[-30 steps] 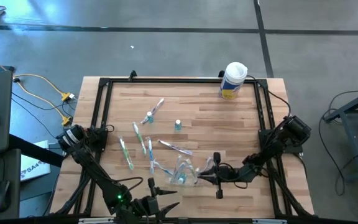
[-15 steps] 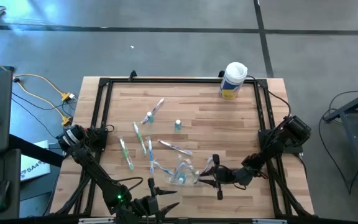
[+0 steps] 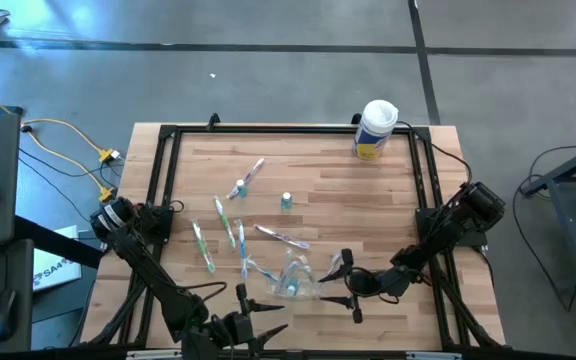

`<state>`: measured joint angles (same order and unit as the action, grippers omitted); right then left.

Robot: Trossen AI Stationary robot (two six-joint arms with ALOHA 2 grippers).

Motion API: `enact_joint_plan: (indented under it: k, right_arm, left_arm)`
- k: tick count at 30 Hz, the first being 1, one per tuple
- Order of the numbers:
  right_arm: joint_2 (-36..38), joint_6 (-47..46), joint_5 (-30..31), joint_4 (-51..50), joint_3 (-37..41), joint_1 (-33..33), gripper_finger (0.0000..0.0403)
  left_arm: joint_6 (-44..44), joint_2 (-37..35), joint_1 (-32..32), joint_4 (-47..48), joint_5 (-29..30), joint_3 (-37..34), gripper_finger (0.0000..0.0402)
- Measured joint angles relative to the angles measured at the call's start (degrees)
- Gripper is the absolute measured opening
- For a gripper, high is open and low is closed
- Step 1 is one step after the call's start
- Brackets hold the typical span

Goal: Pick & Place toothbrushing station
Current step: Put the green toothbrush into the transparent organizer

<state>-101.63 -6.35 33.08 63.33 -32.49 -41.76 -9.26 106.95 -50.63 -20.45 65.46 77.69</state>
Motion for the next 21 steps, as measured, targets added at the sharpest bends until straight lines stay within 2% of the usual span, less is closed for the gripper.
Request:
enact_joint_plan:
  k: [8,13,15,19,21]
  right_arm:
    - [3.9,1.9,0.0,-3.4,0.0,-0.5,0.0193]
    - [7.4,7.4,0.0,-2.9,0.0,-4.1,0.0193]
    - [9.1,10.1,0.0,-2.6,0.0,-5.9,0.0193]
    - [12.4,13.0,2.2,-3.1,0.0,-10.2,0.0193]
    - [13.5,13.8,3.1,-3.5,0.0,-12.3,0.0193]
  left_arm:
    - [0.1,-0.1,0.0,0.9,0.0,0.0,0.0184]
    - [-1.6,-3.4,0.0,6.1,-0.4,0.0,0.0184]
    - [-4.0,-5.2,0.0,10.5,-0.6,0.0,0.0184]
    - [-14.8,-9.8,0.0,23.2,-1.3,0.0,0.0184]
    - [-20.3,-12.2,0.0,31.4,-5.0,0.1,0.0184]
